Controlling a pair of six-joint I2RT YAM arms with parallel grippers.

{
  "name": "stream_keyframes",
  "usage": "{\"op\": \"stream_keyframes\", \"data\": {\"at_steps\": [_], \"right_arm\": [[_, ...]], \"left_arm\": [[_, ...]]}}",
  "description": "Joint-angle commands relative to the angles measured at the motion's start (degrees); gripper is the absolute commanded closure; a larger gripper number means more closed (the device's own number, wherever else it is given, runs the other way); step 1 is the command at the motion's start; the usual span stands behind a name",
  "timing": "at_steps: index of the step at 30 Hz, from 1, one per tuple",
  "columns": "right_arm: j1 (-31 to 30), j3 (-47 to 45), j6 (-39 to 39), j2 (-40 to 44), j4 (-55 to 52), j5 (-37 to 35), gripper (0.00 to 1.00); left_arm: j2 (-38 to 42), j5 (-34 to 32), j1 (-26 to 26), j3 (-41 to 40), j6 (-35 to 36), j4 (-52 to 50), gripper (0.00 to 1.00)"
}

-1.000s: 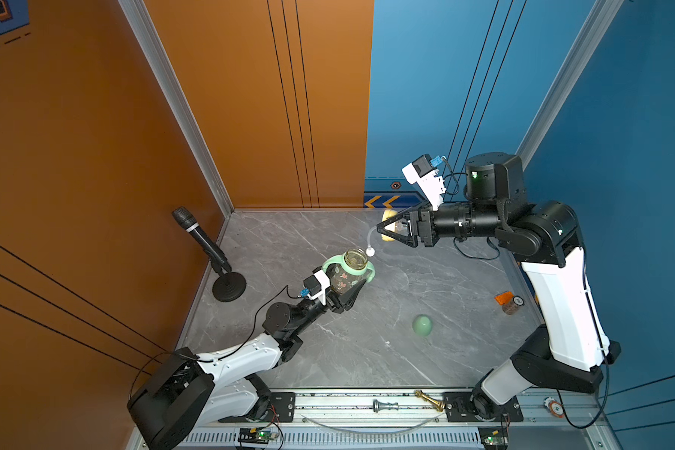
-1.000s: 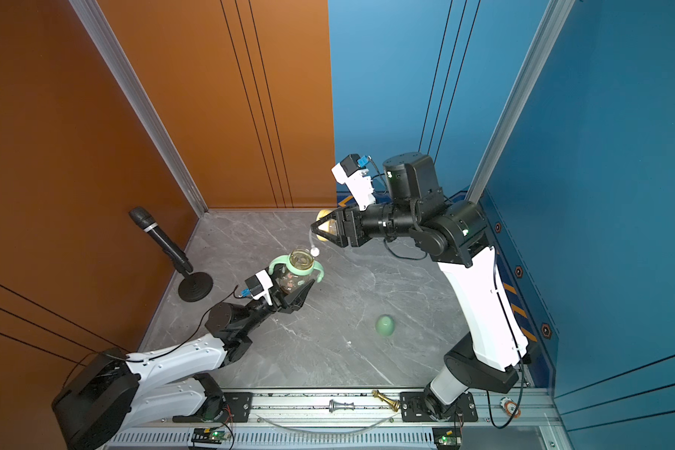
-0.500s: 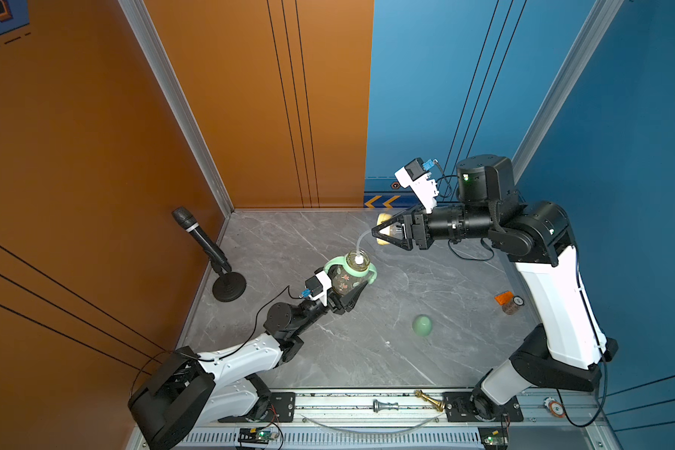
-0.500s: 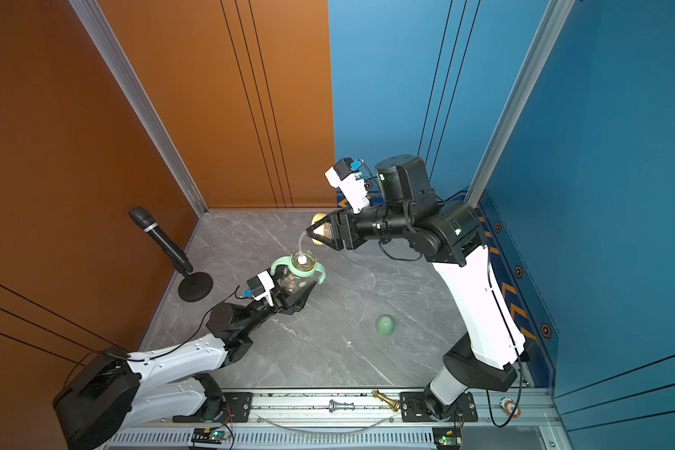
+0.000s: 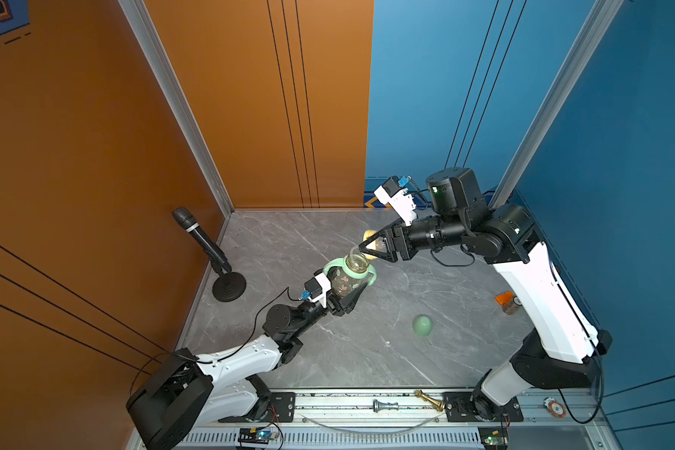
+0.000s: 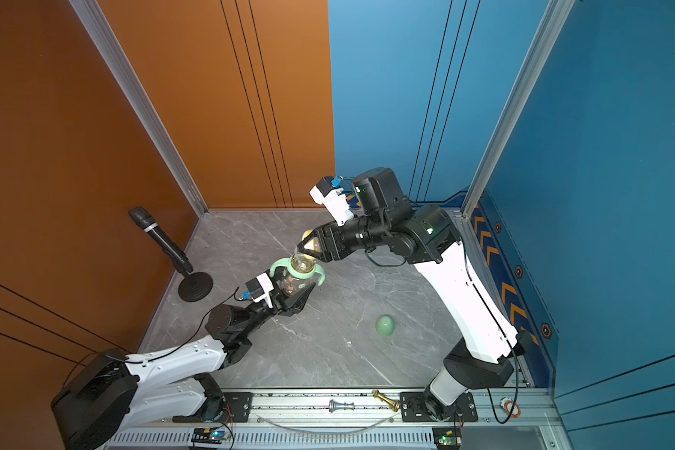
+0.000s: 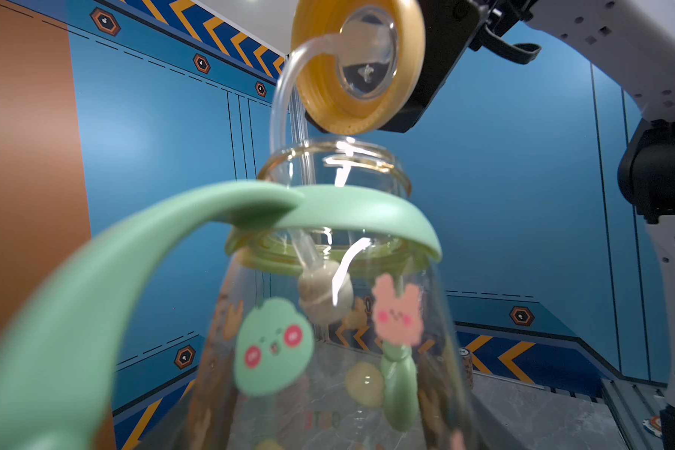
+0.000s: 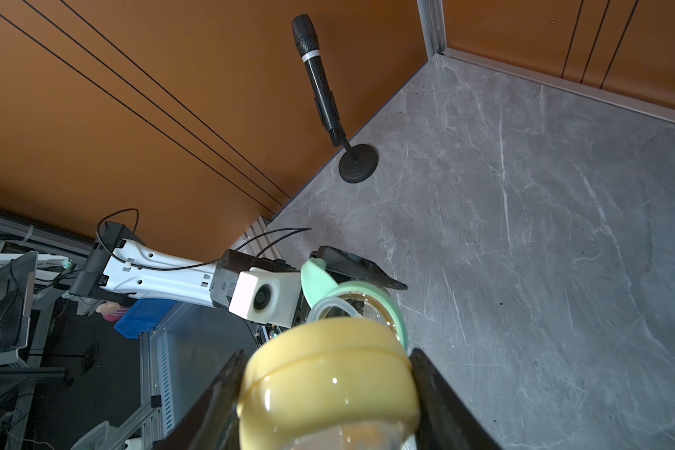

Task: Assemble the baby bottles
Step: Close the nipple on the baby bottle.

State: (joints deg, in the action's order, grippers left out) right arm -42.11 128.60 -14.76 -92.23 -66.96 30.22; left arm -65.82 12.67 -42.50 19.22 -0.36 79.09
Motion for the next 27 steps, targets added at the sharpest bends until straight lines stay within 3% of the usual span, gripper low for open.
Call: {"op": "stream_keyframes", "data": {"at_steps": [1,11,27], "right_arm": [[-0.41,-1.55,3.0,0.6,-1.35,0.24,0.52],[-3.77,-0.9,8.17,-4.82,-12.24,-4.52,0.51],[-6.11,-1.85,9.72,-7.53,-15.15,-7.37,0.5]], "left_arm": [[1.57,-0.84,-0.48,-1.0,1.07,1.67,0.8],[1.58,1.99,-0.43,-4.22,0.71,1.66,0.8],[-0.43,5.25,-3.11,-5.6,3.62,1.59,0.82]]}}
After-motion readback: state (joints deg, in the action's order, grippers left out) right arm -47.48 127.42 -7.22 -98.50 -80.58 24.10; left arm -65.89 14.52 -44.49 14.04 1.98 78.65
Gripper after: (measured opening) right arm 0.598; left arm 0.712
